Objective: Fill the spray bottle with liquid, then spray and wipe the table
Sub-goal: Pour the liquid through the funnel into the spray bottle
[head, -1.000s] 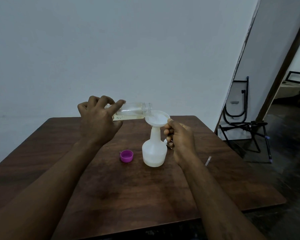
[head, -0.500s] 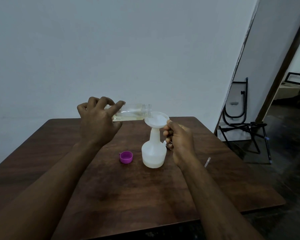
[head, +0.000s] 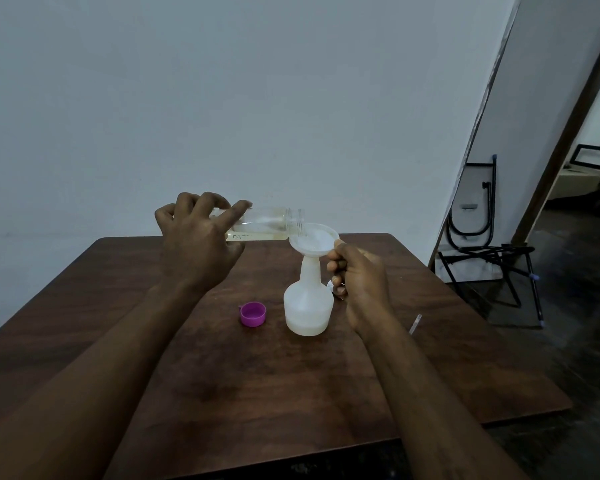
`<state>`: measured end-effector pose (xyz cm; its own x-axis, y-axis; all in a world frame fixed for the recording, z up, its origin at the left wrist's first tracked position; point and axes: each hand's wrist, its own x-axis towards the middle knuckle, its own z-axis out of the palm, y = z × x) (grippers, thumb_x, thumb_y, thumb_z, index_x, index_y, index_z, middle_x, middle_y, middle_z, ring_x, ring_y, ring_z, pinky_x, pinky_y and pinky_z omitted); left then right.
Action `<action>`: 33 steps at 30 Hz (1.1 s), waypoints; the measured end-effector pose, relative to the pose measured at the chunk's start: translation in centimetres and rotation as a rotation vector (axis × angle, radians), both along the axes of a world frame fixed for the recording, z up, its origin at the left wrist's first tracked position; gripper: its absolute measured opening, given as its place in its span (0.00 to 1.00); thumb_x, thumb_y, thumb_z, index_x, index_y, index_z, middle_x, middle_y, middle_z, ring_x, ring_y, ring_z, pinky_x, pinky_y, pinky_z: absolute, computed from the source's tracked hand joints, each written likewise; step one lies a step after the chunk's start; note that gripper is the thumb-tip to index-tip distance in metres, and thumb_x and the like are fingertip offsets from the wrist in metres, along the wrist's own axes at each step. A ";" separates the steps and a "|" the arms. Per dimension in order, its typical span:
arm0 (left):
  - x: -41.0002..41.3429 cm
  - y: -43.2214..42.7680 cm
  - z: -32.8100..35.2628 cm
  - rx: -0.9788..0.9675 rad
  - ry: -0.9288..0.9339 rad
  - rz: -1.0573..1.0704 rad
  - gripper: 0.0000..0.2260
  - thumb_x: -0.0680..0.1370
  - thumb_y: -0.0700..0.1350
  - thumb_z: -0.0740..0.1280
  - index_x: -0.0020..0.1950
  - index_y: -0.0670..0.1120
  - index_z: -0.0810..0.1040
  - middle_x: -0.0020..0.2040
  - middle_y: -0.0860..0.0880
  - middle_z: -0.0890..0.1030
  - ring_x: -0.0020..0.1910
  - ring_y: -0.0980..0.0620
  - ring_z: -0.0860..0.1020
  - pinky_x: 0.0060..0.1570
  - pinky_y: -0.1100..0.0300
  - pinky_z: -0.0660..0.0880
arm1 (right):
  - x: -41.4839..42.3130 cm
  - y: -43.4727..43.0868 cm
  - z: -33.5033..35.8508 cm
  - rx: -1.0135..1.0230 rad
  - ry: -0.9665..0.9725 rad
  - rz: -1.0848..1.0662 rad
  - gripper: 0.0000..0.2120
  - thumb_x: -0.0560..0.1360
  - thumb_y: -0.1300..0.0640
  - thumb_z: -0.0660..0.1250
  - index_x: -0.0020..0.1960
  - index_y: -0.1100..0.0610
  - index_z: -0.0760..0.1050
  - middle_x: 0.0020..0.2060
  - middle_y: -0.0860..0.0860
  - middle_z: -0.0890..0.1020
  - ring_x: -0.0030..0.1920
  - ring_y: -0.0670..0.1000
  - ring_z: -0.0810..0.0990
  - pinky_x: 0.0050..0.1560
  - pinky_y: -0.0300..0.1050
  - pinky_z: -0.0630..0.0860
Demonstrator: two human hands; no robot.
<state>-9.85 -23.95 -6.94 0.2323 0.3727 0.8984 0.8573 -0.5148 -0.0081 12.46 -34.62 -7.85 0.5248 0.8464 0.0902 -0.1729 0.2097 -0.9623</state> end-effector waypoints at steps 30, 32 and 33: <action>0.0 0.0 0.1 -0.006 -0.006 0.010 0.28 0.67 0.45 0.79 0.67 0.57 0.82 0.57 0.51 0.81 0.59 0.42 0.73 0.55 0.45 0.64 | -0.2 -0.4 0.3 -0.005 0.003 0.004 0.19 0.80 0.55 0.68 0.30 0.53 0.80 0.28 0.50 0.79 0.23 0.45 0.70 0.22 0.38 0.64; 0.1 0.0 0.0 -0.006 -0.008 0.010 0.28 0.67 0.45 0.79 0.67 0.57 0.82 0.57 0.51 0.81 0.58 0.42 0.73 0.55 0.45 0.64 | -0.2 -0.5 0.3 -0.003 0.003 0.009 0.20 0.80 0.55 0.68 0.29 0.52 0.80 0.28 0.50 0.79 0.23 0.45 0.70 0.22 0.38 0.64; 0.1 0.0 0.0 -0.006 -0.009 0.009 0.28 0.67 0.45 0.79 0.66 0.57 0.82 0.57 0.51 0.81 0.58 0.42 0.73 0.55 0.45 0.64 | -0.2 -0.5 0.3 -0.004 0.002 0.010 0.21 0.80 0.55 0.68 0.28 0.52 0.80 0.28 0.50 0.79 0.23 0.46 0.70 0.22 0.38 0.64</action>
